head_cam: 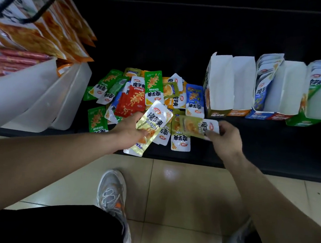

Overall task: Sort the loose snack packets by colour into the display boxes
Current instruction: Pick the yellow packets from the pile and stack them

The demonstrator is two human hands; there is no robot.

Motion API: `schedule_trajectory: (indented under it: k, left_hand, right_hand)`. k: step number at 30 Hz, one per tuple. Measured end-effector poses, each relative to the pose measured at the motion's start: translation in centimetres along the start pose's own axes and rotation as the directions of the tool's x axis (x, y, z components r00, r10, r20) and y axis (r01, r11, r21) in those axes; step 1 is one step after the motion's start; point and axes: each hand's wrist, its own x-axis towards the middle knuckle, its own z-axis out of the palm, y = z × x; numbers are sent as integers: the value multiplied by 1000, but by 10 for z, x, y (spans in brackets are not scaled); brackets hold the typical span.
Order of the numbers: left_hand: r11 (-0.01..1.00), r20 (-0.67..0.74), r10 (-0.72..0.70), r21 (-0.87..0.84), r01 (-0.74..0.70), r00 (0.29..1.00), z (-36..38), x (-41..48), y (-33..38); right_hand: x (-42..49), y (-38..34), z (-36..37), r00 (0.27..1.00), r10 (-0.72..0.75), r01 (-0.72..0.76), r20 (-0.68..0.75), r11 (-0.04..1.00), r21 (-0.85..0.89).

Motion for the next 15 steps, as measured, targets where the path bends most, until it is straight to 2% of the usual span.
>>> schedule_trajectory:
  k: [3,6,10,15]
  left_hand:
    - [999,-27,11,-35,-12,1000,-1,1,13]
    - [996,-38,23,-83,-27,999,-1,-1,24]
    - [986,-2,68,-152,-67,998,0,-9,38]
    - [978,63,77,-200,-63,995,4,-17,50]
  right_hand:
    - [-6,-28,-19,992,-124,124,19,992,39]
    - [-9,-48,-32,967,-212,203,144,976,76]
    - [-18,-63,-22,933,-176,140,313,981,133]
    - [-24,-66,13,958,-125,80,258,981,179]
